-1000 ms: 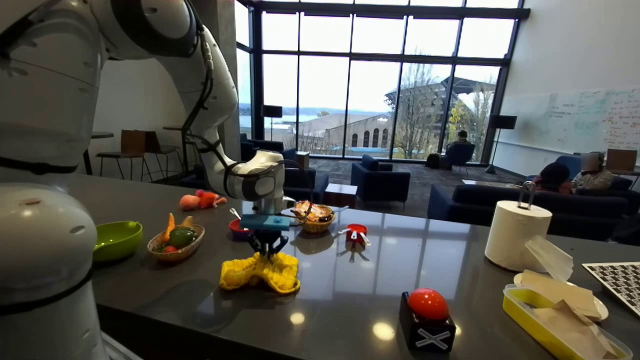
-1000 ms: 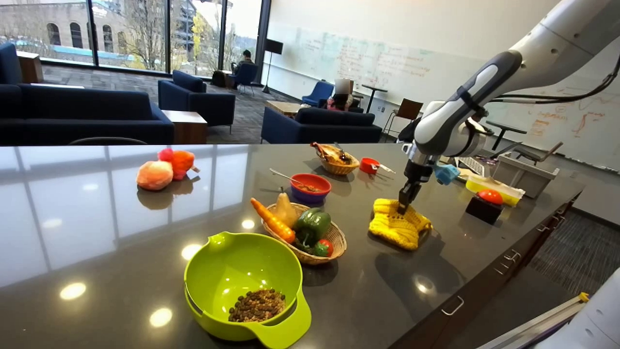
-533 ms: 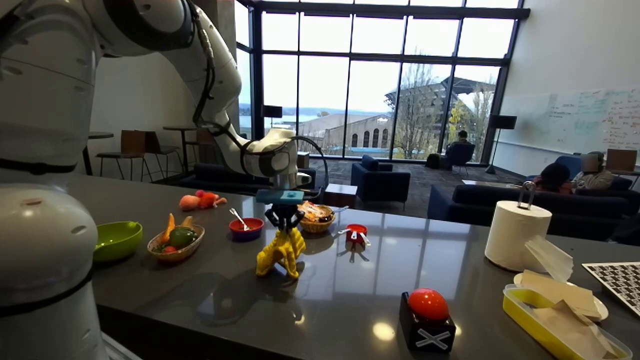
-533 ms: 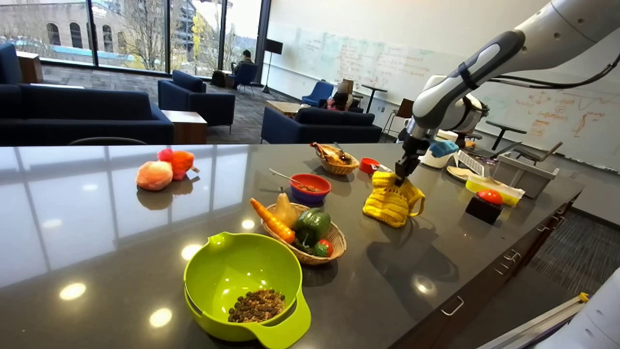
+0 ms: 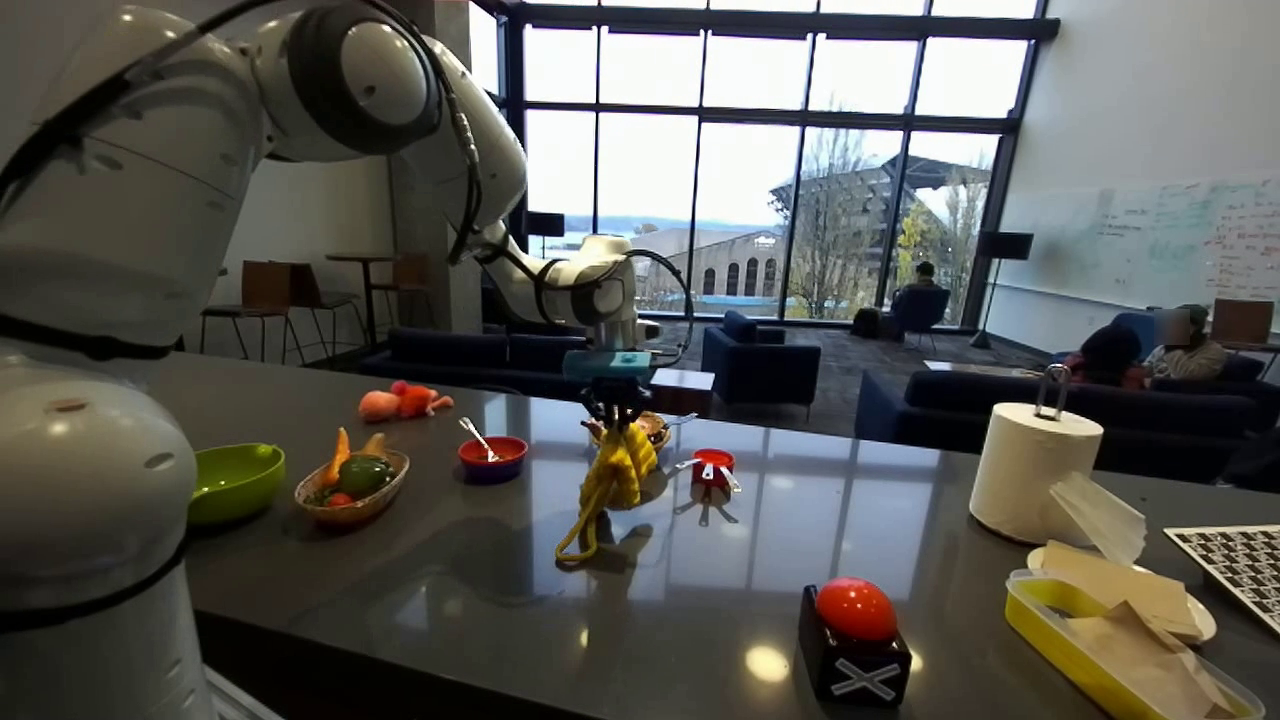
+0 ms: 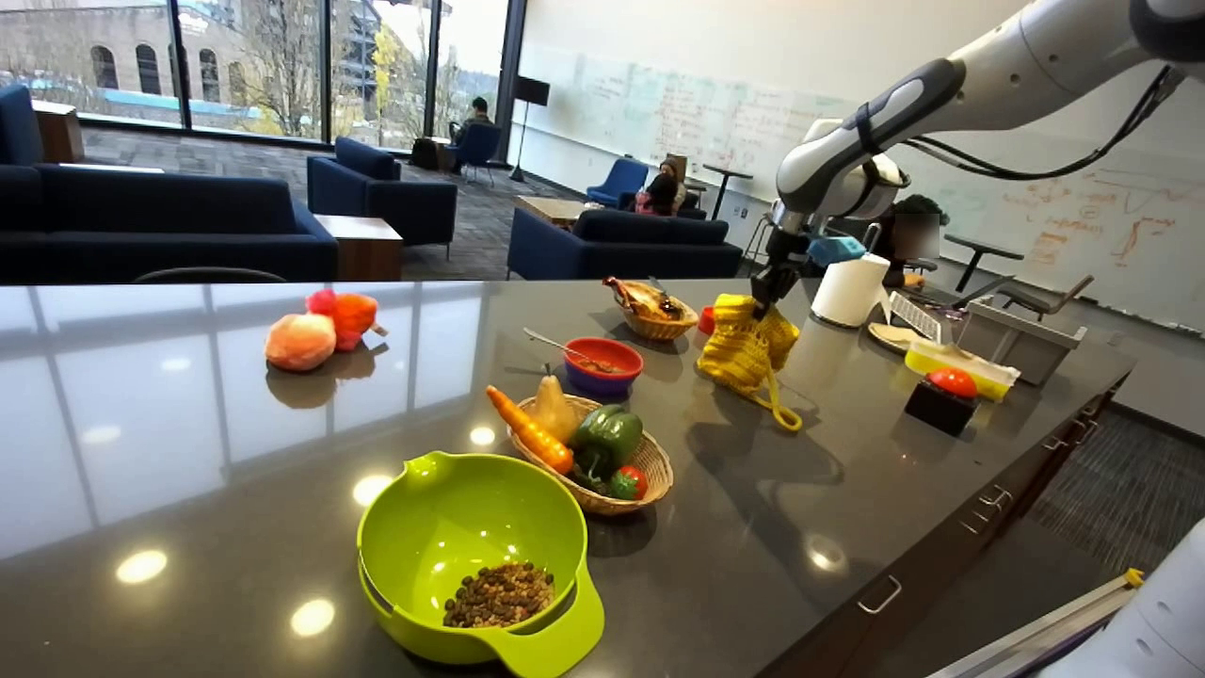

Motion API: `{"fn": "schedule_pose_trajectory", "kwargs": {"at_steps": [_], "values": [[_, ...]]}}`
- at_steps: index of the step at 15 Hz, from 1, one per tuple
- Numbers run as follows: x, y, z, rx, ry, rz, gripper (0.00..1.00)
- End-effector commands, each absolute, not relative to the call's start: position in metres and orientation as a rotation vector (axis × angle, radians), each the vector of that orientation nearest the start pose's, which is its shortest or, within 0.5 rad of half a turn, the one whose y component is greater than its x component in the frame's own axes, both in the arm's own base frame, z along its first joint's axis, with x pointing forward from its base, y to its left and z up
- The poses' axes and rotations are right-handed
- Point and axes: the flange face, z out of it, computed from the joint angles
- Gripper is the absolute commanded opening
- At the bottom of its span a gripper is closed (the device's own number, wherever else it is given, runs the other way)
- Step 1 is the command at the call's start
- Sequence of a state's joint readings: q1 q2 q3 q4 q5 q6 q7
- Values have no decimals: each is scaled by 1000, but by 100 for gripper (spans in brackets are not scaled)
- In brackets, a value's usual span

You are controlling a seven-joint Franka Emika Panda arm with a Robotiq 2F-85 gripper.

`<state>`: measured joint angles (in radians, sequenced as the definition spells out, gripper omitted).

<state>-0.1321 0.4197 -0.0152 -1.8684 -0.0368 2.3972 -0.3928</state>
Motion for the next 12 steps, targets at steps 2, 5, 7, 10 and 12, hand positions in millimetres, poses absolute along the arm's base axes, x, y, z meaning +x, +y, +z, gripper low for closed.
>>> {"fn": "schedule_pose_trajectory", "kwargs": {"at_steps": [2, 5, 7, 10, 12], "values": [[681, -121, 298, -3178, -372, -95, 2], [692, -128, 293, -3172, -358, -55, 35], [697, -127, 291, -3162, -354, -31, 40], [699, -116, 296, -3153, -363, -12, 59], [698, -104, 302, -3151, -362, -15, 73]]}}
